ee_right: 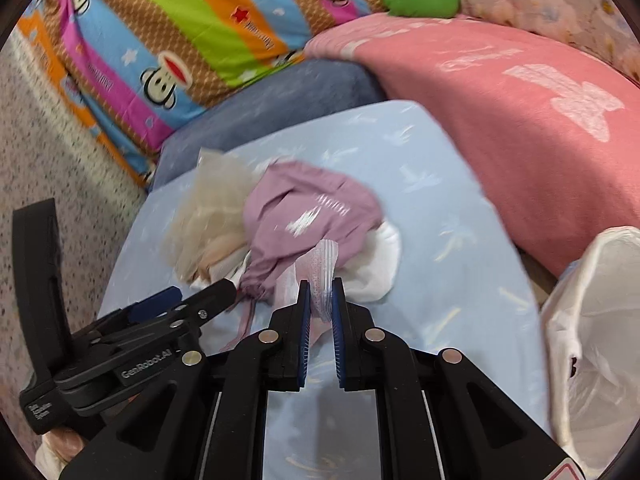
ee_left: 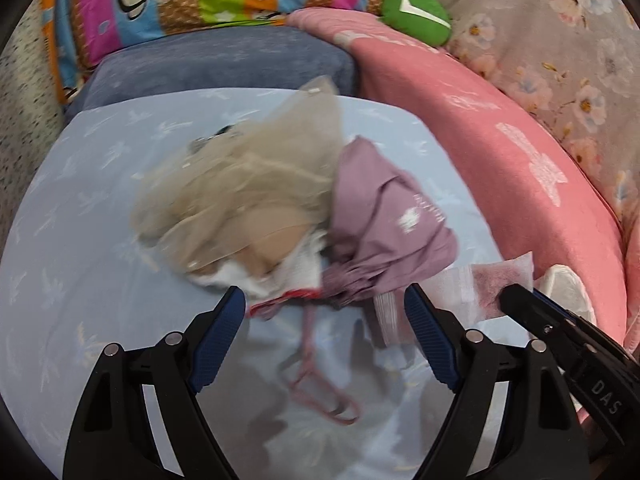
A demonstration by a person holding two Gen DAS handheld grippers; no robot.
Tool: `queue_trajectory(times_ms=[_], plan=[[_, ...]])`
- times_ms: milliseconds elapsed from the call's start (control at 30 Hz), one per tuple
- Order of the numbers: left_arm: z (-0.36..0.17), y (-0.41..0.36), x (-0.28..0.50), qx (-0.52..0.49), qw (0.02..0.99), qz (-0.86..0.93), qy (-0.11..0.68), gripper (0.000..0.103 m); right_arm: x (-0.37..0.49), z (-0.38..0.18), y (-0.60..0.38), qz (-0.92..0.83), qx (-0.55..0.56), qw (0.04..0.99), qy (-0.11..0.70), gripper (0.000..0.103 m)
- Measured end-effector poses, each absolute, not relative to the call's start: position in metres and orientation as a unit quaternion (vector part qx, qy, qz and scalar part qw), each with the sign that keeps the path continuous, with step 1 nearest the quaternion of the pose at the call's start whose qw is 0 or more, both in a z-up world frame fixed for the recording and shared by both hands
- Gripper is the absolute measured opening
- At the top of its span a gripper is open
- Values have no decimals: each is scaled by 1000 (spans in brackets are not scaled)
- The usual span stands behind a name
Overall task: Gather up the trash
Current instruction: 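Grasp the lilac cloth with the left tool while the right tool holds the packet, then carry the lilac cloth and pink packet over the white bin with both tools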
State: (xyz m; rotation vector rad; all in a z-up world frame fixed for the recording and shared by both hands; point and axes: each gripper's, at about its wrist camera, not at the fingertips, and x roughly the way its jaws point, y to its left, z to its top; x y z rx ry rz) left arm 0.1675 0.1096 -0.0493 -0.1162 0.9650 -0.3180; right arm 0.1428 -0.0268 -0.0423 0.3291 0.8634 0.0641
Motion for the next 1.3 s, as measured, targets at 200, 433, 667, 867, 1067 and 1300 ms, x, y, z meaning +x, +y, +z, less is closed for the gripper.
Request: queue_trajectory(times_ms=[200,433,667,867,1067,1300], plan=[[-58,77,186,-29,867,-171,467,69,136,-30,-58,8,179,900,398,10],[-74,63,199,-12,856,-163,490,22,134,-26,-69,3,182,902,392,9],[-53,66,188,-26,863,-166,477,9,128,-16,-79,4,193,907,375,9],[-20,52,172,-27,873,-186,449,9,112,15,-89,3,195,920,339,9],[14,28,150,-15,884,-216,415,8,84,48,-106,-6,195,933,302,10],[38,-7,125,-4,882,-260,393,9,47,76,-138,-35,201,942,266,10]])
